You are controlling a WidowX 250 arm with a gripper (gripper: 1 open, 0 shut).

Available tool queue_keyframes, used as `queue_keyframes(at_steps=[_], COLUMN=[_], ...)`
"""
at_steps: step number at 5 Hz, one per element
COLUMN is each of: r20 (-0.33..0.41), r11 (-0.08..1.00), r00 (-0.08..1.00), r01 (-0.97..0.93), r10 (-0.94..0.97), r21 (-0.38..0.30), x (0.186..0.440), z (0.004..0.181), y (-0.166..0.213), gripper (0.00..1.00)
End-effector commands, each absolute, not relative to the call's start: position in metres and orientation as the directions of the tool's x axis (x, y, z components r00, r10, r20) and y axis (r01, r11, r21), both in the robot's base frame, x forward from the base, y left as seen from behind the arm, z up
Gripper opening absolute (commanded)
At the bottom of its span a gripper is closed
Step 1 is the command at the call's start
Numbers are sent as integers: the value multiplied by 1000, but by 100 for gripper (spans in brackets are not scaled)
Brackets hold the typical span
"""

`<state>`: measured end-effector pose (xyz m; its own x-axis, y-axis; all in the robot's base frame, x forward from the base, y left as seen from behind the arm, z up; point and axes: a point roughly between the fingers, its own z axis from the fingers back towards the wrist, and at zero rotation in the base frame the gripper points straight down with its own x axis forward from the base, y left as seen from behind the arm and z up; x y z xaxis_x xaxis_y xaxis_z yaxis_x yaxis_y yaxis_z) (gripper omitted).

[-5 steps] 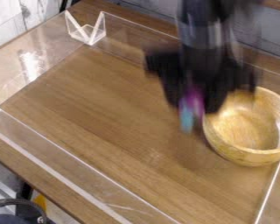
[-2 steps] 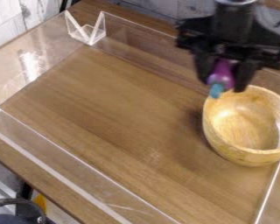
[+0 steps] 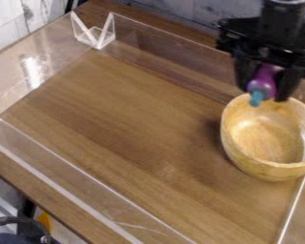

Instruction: Put the purple eggplant in the brown bowl

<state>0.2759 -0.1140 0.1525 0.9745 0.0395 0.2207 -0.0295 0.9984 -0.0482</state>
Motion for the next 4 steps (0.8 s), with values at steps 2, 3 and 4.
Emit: queue_keyframes(at_steps=[2, 3, 4], r20=[258, 257, 253], r11=[990, 991, 992], r00=[956, 958, 959], r01=[-126, -116, -116], r10=[139, 128, 127], r21=[-67, -62, -57], x=[285, 293, 300], z=[122, 107, 99], y=[-104, -105, -102], gripper=[0, 0, 0])
